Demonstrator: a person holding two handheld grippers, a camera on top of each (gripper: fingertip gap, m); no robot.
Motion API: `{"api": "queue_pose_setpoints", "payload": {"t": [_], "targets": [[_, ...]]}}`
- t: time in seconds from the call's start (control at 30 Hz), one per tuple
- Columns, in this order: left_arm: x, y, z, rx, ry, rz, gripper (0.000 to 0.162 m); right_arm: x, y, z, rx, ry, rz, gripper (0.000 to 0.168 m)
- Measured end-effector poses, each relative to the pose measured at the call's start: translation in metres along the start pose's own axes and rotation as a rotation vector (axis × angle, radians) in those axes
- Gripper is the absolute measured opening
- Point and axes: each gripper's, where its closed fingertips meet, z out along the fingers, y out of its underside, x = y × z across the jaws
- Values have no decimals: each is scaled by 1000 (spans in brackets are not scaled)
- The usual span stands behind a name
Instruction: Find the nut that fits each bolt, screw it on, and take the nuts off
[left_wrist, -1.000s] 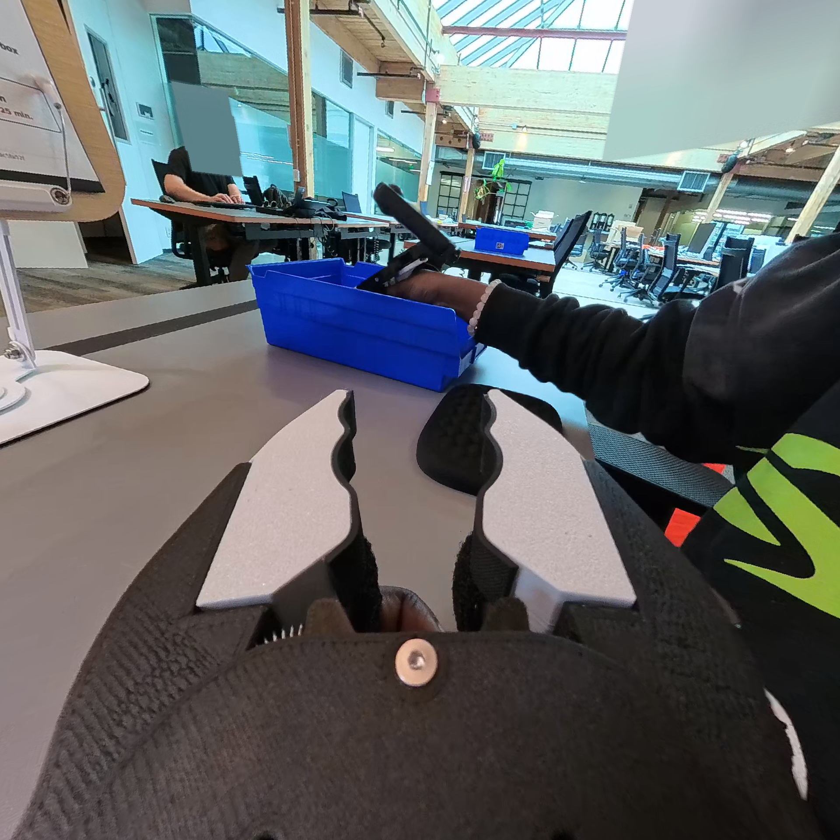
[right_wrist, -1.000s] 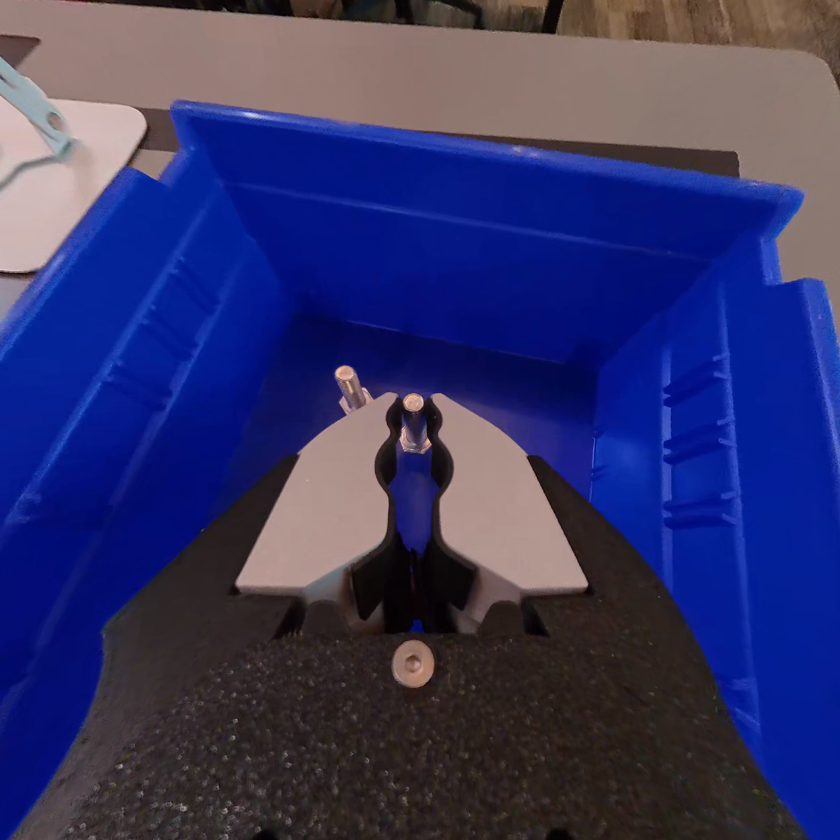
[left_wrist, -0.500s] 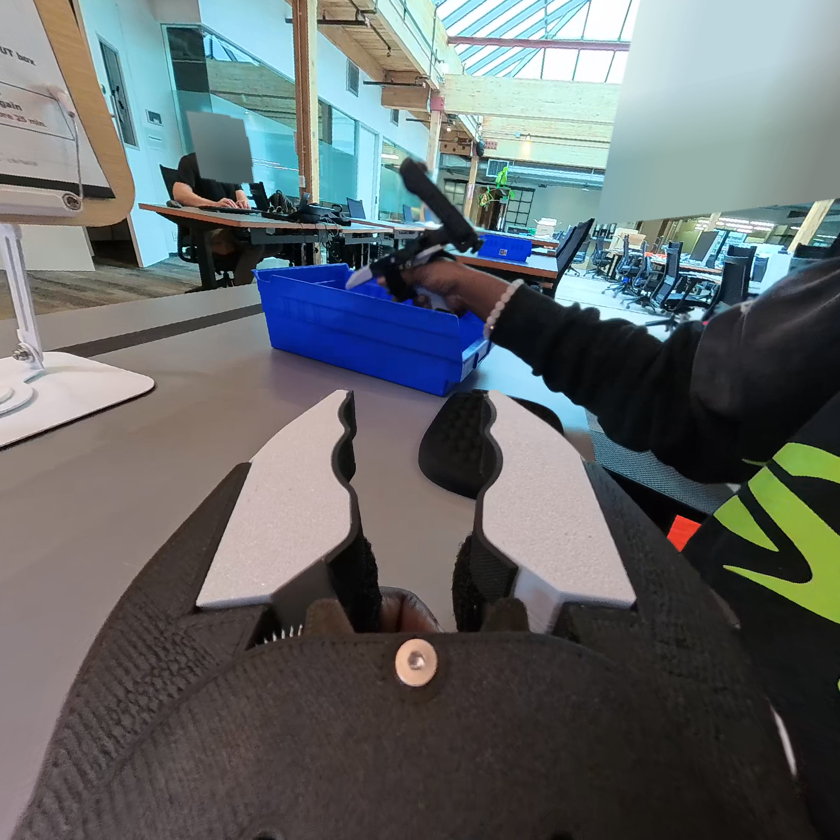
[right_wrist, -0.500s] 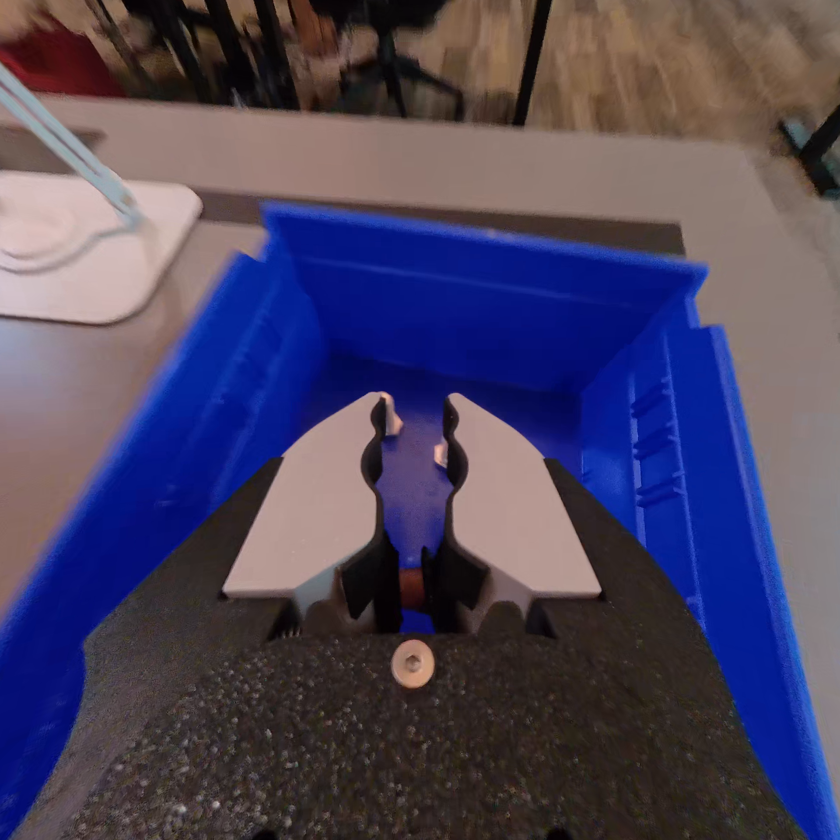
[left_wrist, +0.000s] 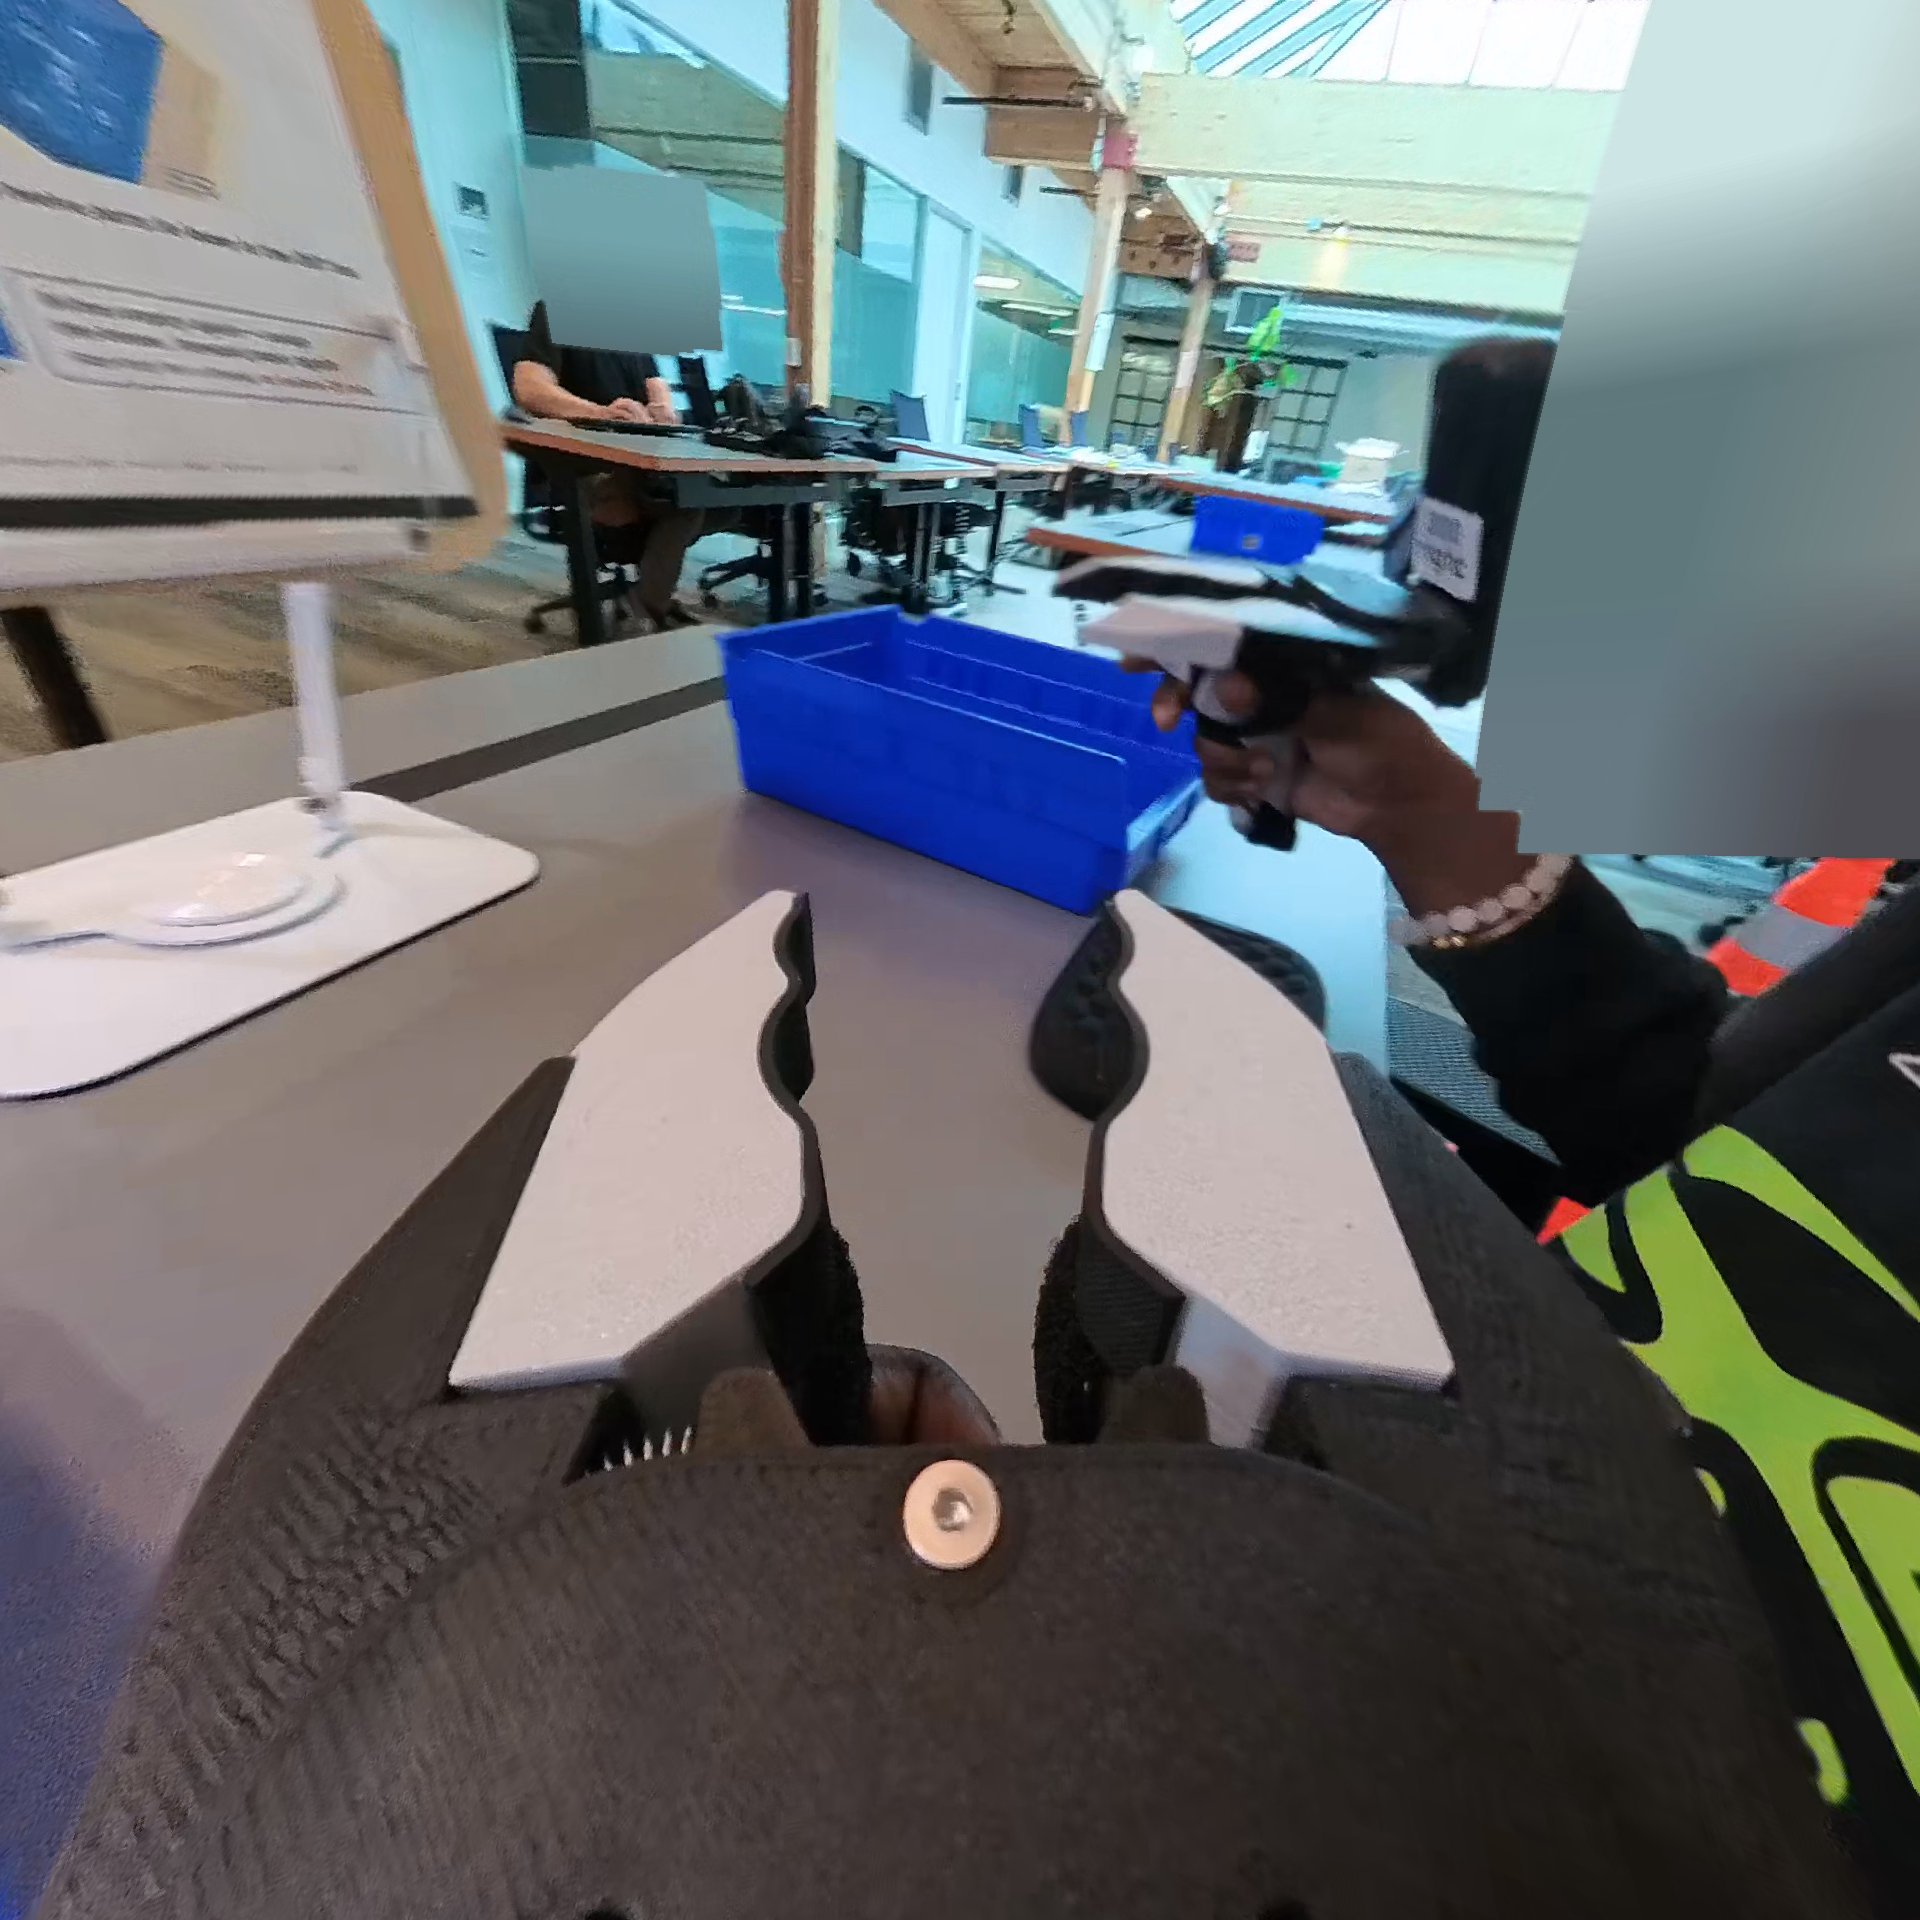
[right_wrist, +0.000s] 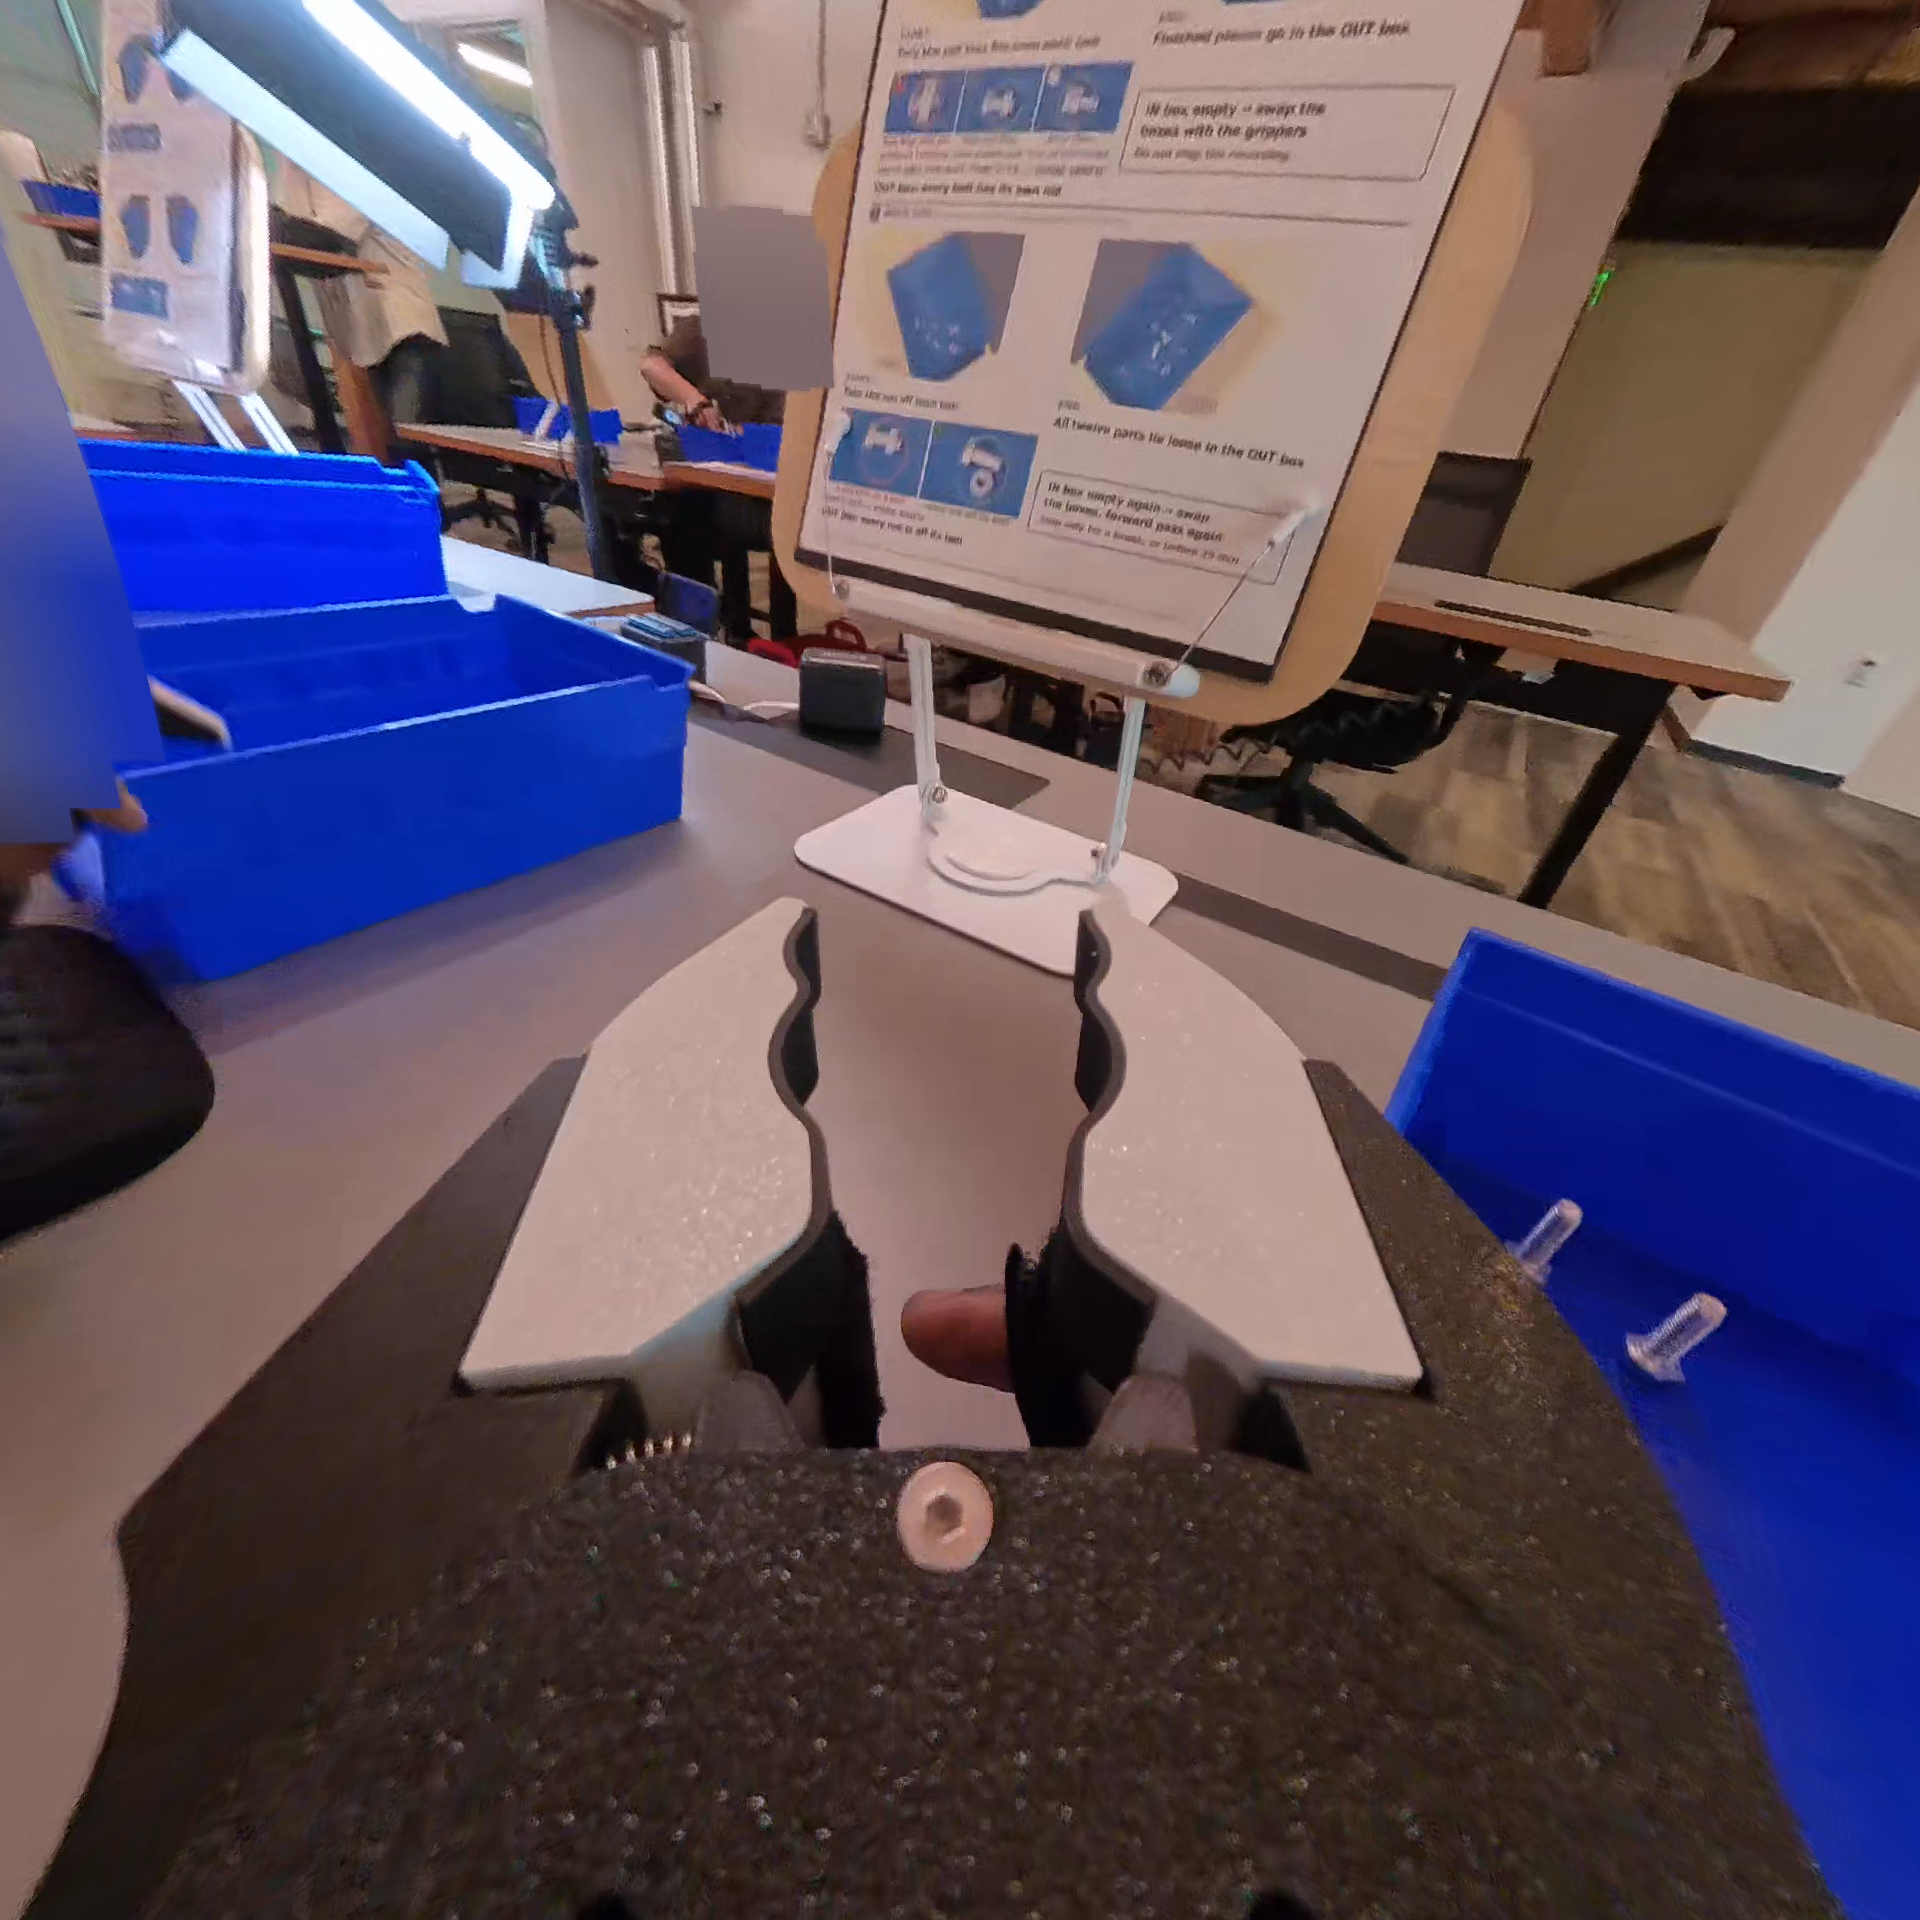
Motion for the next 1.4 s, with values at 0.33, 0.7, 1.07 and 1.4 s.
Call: {"api": "queue_pose_setpoints", "payload": {"t": [0.33, 0.7, 1.07, 1.4], "targets": [[-159, -3, -97, -432, -531, 105, 48, -26, 58, -3, -56, -67, 84, 45], [-254, 66, -117, -798, -652, -32, 26, -21, 71, -2, -60, -74, 140, 45], [-281, 100, -116, -910, -655, -131, 20, -21, 73, -1, -66, -72, 140, 45], [-283, 107, -115, -928, -643, -123, 8, -19, 72, -2, -60, -68, 154, 45]]}}
